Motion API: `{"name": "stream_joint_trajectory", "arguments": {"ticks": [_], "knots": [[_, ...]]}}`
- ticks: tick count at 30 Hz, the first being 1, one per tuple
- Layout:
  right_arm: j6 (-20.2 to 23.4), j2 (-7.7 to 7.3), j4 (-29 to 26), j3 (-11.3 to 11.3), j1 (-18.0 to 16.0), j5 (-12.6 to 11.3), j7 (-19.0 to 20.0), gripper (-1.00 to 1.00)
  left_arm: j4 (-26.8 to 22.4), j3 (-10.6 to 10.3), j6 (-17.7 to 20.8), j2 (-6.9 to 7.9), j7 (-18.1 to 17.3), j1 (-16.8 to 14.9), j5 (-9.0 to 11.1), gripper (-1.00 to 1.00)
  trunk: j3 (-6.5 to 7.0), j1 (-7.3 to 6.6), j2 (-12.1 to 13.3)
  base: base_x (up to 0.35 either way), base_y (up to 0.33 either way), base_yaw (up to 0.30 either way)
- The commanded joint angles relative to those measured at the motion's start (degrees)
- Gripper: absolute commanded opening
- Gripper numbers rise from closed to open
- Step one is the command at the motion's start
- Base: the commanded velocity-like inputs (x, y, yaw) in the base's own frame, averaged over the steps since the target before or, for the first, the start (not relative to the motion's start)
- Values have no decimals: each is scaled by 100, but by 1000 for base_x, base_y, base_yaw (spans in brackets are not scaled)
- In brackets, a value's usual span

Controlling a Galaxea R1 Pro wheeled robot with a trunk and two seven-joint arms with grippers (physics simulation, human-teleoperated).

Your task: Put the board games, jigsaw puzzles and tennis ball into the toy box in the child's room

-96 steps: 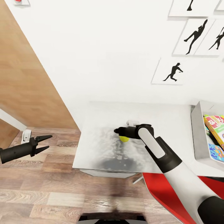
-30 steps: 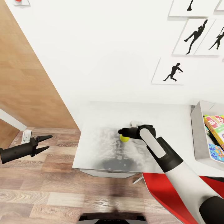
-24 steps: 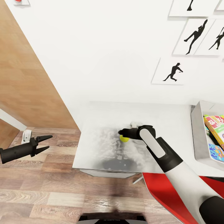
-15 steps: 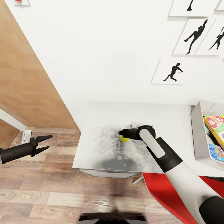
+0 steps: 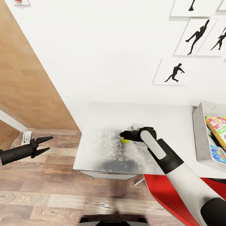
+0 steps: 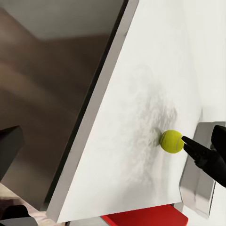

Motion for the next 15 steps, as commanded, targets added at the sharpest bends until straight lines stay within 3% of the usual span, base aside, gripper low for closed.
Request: {"name": "stream_joint_trajectory", "arguments": {"ticks": [1,15], "knots": [[-1,-5,2,14,-7,-55,-58,100,2,4,20,1,-55,-4,-56,100,-8,3,-10,0,0,0],[-2,-3,233,14,-7,-60,-39,100,2,4,20,1,-55,-4,-54,100,-8,3,-10,0,0,0]]}}
